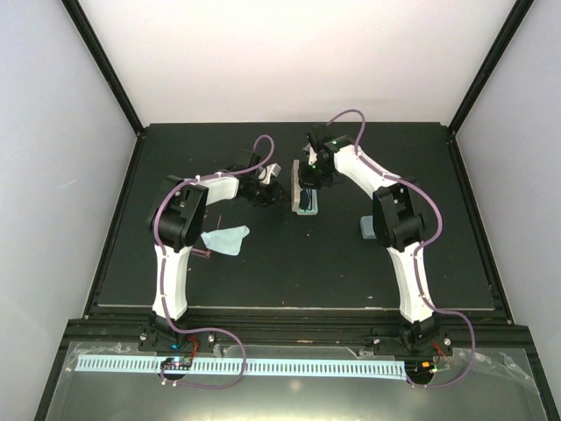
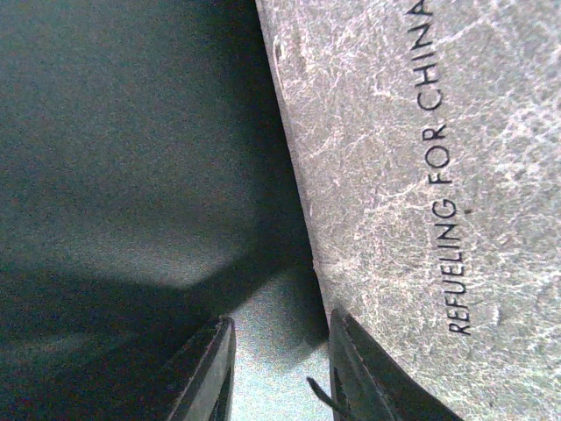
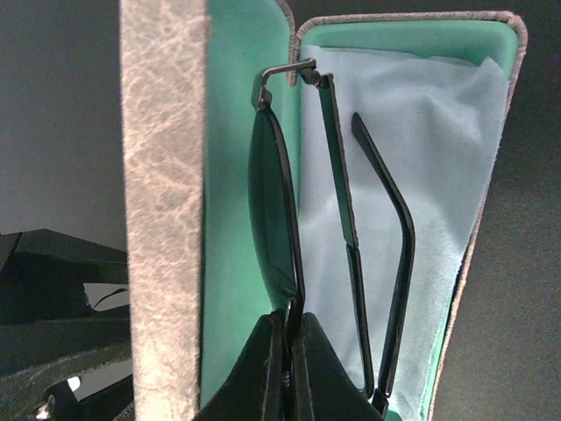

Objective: Organize the sunglasses
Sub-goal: Place the sunglasses in the sunglasses case.

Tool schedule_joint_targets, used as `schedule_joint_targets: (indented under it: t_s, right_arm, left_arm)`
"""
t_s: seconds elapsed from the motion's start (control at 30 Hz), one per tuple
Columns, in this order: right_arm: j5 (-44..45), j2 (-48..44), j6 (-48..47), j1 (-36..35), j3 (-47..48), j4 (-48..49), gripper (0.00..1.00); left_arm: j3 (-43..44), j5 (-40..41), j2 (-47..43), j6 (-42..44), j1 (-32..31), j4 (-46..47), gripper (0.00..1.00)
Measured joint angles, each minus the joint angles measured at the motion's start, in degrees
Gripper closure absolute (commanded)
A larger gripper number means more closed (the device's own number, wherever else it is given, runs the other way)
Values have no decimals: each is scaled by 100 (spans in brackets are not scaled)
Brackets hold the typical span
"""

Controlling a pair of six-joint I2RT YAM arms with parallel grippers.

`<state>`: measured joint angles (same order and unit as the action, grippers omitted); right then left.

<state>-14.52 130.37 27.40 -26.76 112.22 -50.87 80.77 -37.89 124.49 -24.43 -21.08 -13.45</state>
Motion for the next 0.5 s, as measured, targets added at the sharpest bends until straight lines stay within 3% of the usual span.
schedule_joint_targets:
  t_s: [0.23,0.5]
  right_arm:
    - [-389,0,149,210,-203,260,98]
    - [-407,0,94,243,-326,354,83]
  left_arm:
    - [0,0,2,-2,0,0,69]
    - [0,0,0,0,0,0,69]
